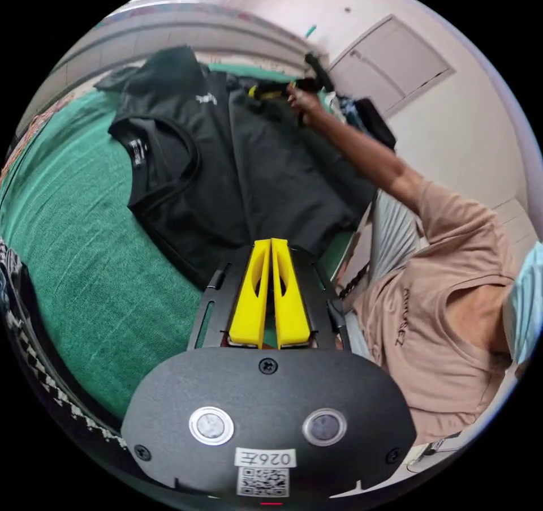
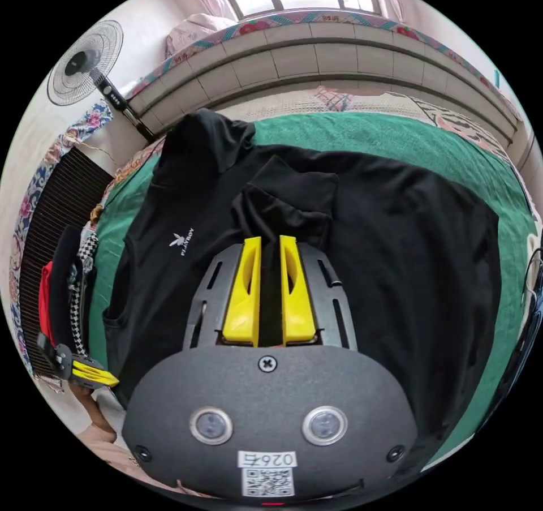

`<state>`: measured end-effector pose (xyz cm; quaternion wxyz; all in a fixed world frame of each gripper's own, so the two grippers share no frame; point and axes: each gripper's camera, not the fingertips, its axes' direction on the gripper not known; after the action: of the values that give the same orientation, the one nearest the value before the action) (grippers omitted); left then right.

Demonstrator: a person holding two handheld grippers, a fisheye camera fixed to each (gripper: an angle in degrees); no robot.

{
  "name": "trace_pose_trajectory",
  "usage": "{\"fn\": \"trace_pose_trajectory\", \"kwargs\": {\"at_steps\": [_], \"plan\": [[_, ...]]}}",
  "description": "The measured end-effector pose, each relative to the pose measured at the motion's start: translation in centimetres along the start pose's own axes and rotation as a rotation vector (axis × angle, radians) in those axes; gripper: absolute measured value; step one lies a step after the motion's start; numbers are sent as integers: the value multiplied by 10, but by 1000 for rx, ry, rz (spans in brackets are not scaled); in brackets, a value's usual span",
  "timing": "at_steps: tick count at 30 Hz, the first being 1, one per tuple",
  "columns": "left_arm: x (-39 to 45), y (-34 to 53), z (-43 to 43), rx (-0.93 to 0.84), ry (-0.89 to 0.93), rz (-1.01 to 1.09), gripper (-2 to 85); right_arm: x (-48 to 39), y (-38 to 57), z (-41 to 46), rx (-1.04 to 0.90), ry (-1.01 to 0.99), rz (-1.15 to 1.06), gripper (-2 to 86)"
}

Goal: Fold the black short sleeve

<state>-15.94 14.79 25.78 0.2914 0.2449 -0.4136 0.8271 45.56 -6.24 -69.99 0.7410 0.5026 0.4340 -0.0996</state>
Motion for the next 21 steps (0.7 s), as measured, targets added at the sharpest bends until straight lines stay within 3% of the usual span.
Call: {"fn": "trace_pose_trajectory", "kwargs": {"at_steps": [3,5,9,11,13,21], "plan": [[5,1,6,18,-57,48,-10,-7,10,-52,103,0,-13,24],[-1,9,-5,129,-42,37,-10,-15,18,-101,215,-16,-33,14],[-46,16,-47,476,170,-17,-9,-33,7,-152,288,-40,-103,10],[-81,4,-66,549,90,-93,-8,-52,-17,-166,280,-36,-168,15],[-132,-20,-89,660,-115,-213,-4,-67,-38,-168,278,-9,-201,19],[-290,-156,-62,628,-229,-457,90,-89,-149,-153,285,-122,-180,70]]}}
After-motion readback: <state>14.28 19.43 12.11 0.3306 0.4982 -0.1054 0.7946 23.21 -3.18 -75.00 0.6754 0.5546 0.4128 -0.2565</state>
